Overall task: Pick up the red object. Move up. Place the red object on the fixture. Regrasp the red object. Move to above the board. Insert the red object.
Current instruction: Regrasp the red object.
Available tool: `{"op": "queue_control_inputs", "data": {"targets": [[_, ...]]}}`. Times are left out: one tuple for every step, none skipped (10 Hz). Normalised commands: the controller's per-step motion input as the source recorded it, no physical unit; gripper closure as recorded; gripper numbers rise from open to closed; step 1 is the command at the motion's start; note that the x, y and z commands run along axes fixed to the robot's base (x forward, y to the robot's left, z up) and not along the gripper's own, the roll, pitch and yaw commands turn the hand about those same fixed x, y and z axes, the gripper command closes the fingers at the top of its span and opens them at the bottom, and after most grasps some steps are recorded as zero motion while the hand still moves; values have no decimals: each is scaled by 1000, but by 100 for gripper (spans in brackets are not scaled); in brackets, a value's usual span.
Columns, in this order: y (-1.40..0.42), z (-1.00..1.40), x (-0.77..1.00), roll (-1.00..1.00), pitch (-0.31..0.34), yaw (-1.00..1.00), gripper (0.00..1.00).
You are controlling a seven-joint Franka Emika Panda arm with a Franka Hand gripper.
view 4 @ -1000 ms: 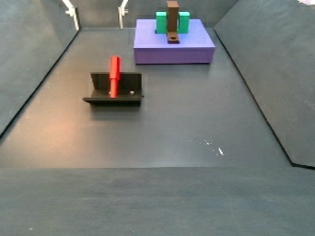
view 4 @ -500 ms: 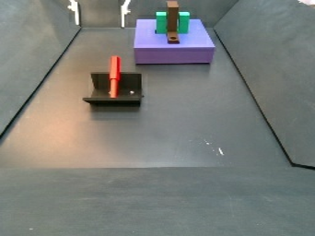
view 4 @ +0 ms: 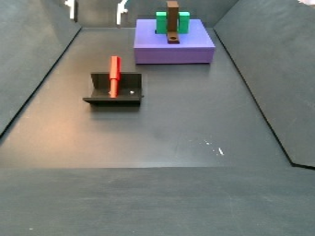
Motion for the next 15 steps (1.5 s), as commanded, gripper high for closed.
{"op": "queue_control_inputs", "data": {"targets": [[-354,-126,91,1000,363,-137,0],[-406,-174,51,857,474,-186,0],[-149,-463,0,491,423,-189,0],[86,-731,-89,134,311,-97,0],[260,-514,-63,-157,54,-63,0],[400,-403,0,-263,0,0,0],[437,-329,0,-291,0,29,0],[286,-374,0,-146,0,146,0],[11,-346,0,-74,0,100,0],[-14,-426,0,0,3,31,0],[-34,-563,-26,97,37,29,0],[0,-531,0,91,51,51,0],[0,-420,-37,60,11,83,0],[0,-351,-11,0,0,91,0],[0,-231,0,0,0,94,0]]}}
